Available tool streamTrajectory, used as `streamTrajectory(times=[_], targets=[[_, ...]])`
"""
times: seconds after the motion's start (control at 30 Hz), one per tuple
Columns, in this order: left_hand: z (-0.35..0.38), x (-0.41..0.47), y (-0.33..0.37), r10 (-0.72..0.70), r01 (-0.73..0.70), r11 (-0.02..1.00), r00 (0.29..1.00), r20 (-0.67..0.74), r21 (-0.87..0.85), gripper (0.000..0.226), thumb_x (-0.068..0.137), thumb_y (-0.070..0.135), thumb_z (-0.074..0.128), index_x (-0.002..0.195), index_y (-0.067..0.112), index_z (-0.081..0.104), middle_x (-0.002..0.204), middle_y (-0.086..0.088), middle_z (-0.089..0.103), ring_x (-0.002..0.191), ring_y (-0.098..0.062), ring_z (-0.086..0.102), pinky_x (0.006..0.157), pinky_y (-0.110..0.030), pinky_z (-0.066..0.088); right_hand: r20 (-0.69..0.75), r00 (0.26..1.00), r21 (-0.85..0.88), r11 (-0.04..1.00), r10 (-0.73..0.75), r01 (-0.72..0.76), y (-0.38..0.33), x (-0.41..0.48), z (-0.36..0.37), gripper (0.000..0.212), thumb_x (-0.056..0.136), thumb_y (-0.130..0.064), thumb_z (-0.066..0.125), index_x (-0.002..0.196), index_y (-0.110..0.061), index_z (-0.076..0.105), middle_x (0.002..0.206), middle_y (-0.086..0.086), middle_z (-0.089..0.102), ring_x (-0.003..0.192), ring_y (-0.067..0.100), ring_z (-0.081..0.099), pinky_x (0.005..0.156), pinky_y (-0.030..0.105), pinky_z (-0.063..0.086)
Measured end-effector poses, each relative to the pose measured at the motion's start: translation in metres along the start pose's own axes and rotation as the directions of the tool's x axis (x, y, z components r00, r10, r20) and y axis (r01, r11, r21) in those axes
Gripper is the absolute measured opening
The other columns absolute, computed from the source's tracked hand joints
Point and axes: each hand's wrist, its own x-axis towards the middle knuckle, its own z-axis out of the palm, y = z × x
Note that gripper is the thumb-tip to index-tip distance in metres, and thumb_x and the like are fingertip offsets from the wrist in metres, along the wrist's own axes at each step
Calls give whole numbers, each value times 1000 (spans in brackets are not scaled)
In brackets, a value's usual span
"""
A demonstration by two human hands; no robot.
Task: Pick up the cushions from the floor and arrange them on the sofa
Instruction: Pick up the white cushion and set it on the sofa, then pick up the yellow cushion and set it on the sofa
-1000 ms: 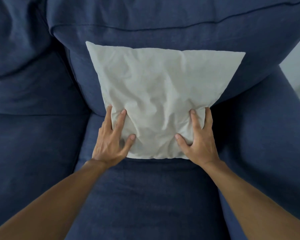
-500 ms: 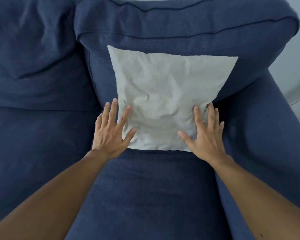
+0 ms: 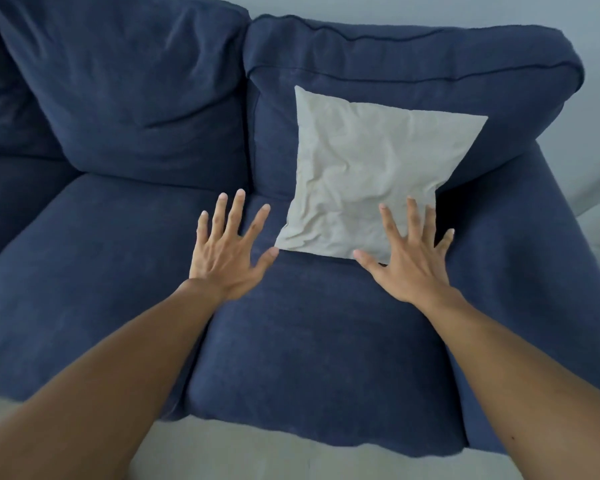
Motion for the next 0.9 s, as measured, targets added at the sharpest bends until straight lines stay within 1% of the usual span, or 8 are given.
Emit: streamTrajectory(times=[0.1,0.2,0.3,0.47,0.57,0.7,0.9], targets=[[-10,-28,-24,-63,63,998,998,15,22,80,95,76,13,164,38,-4,171,-7,-20,157,-33,-17,124,-57,-2,9,999,-22,999,-38,38,-25,-7,-5,101,78,-96,11,159,-41,-12,166,4,-23,153,41,-14,113,76,5],[-18,-63,-49,-142,141,989,989,26,47,83,91,78,5,163,39,-6,170,-6,-22,157,-33,-19,125,-58,-2,20,995,-17,995,-98,98,-57,-18,-5,101,75,-97,7,159,-43,-11,166,1,-22,153,40,-14,113,76,6],[-23,-103,-73,-215,214,976,976,24,38,84,91,78,5,163,39,-5,171,-6,-20,157,-33,-18,125,-58,-2,33,985,-27,985,-169,170,-92,-28,-2,103,73,-99,3,158,-43,-12,166,1,-23,152,40,-14,113,76,7],[-26,-178,-129,-325,324,945,945,28,55,82,92,78,10,163,39,-1,172,-6,-16,157,-33,-14,124,-59,0,30,952,9,952,-306,306,-166,-43,4,101,75,-97,9,159,-43,-9,167,2,-20,153,43,-7,112,78,12],[-27,-224,-170,-405,404,914,914,14,48,82,92,79,12,163,40,0,172,-5,-14,158,-33,-12,124,-60,0,48,921,2,922,-386,386,-222,-57,12,102,74,-98,4,159,-43,-14,167,3,-22,153,43,-10,111,78,13],[-25,-283,-220,-493,492,870,870,13,28,83,91,80,13,163,41,3,173,-4,-13,158,-34,-11,124,-60,0,77,877,19,881,-473,473,-294,-82,22,101,76,-97,8,158,-43,-16,167,4,-24,153,41,-14,112,79,10],[-17,-372,-294,-563,564,826,825,41,-5,83,90,81,14,163,43,2,173,-4,-13,158,-34,-11,124,-60,2,93,831,32,836,-548,548,-401,-137,40,101,76,-96,9,159,-42,-12,167,5,-20,153,43,-10,112,78,10]])
